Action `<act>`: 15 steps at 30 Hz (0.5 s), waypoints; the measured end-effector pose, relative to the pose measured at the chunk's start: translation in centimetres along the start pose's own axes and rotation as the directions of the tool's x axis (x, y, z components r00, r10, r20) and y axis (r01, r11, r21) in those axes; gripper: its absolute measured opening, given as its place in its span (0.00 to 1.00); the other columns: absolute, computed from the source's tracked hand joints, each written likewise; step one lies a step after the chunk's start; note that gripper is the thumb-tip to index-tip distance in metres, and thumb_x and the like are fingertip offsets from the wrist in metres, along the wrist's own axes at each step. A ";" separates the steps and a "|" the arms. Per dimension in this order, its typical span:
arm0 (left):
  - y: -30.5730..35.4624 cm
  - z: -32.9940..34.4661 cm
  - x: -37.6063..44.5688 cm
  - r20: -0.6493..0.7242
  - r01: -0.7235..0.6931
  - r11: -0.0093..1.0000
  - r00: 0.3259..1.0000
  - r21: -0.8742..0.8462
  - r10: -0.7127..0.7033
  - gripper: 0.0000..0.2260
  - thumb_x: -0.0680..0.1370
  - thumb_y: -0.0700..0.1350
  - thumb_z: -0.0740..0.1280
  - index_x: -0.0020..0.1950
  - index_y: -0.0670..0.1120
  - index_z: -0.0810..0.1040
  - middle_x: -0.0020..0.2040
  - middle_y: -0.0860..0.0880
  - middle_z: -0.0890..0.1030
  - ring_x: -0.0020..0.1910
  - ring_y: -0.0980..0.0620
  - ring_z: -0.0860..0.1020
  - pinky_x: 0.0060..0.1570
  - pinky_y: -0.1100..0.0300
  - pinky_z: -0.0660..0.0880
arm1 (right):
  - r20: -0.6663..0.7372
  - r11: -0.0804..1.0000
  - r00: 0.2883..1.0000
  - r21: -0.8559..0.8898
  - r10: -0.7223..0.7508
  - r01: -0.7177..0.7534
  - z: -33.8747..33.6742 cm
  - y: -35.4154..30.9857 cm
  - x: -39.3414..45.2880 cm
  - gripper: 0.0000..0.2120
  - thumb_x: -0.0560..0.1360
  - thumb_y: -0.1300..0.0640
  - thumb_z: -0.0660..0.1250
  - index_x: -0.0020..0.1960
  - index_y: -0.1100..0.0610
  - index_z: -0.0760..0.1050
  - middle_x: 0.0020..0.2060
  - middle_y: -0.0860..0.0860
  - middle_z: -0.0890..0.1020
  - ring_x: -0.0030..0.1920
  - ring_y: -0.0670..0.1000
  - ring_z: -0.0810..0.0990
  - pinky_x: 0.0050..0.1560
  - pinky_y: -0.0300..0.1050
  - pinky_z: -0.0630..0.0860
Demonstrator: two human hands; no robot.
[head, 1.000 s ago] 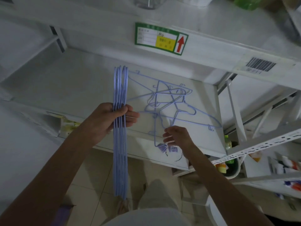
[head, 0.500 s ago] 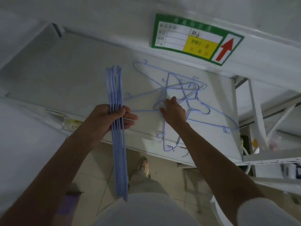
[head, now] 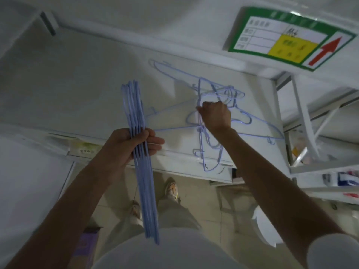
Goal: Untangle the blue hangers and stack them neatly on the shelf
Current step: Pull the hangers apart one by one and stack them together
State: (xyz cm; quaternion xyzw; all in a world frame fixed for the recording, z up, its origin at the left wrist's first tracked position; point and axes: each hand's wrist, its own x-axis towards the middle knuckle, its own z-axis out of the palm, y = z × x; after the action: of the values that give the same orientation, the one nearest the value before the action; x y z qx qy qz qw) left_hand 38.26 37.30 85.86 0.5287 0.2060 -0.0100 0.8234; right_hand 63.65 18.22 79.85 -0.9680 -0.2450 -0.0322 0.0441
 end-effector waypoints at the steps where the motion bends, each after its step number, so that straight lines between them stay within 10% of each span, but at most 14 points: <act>1: 0.0 -0.3 -0.3 0.013 0.012 1.000 1.000 -0.002 -0.012 0.12 0.77 0.44 0.63 0.53 0.38 0.80 0.49 0.41 0.87 0.46 0.44 0.86 0.44 0.58 0.83 | -0.005 0.997 0.998 0.060 0.057 -0.057 -1.0 0.5 -0.7 0.20 0.80 0.41 0.64 0.48 0.58 0.83 0.44 0.63 0.84 0.48 0.66 0.83 0.46 0.53 0.79; 10: -0.2 -0.9 -3.1 0.095 0.008 1.000 0.995 0.028 -0.011 0.13 0.77 0.46 0.65 0.53 0.39 0.81 0.51 0.38 0.86 0.48 0.41 0.86 0.45 0.58 0.82 | -0.167 0.968 0.985 0.252 0.034 0.009 -0.9 5.2 -11.8 0.17 0.80 0.49 0.70 0.39 0.60 0.77 0.33 0.58 0.79 0.35 0.62 0.80 0.34 0.50 0.75; 15: -0.2 -1.0 -4.8 0.029 0.001 0.997 1.000 0.073 -0.003 0.11 0.77 0.46 0.65 0.49 0.43 0.85 0.52 0.37 0.85 0.48 0.40 0.86 0.44 0.56 0.83 | -0.032 0.953 0.994 0.290 0.103 -0.089 2.2 6.3 -14.0 0.11 0.80 0.46 0.67 0.46 0.54 0.80 0.42 0.52 0.81 0.48 0.57 0.81 0.37 0.47 0.75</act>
State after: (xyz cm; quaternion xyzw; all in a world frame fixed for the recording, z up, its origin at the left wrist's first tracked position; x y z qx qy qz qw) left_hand 33.48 37.08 87.05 0.5581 0.1939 -0.0262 0.8064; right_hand 54.47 6.33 76.09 -0.9610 -0.1986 -0.0167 0.1919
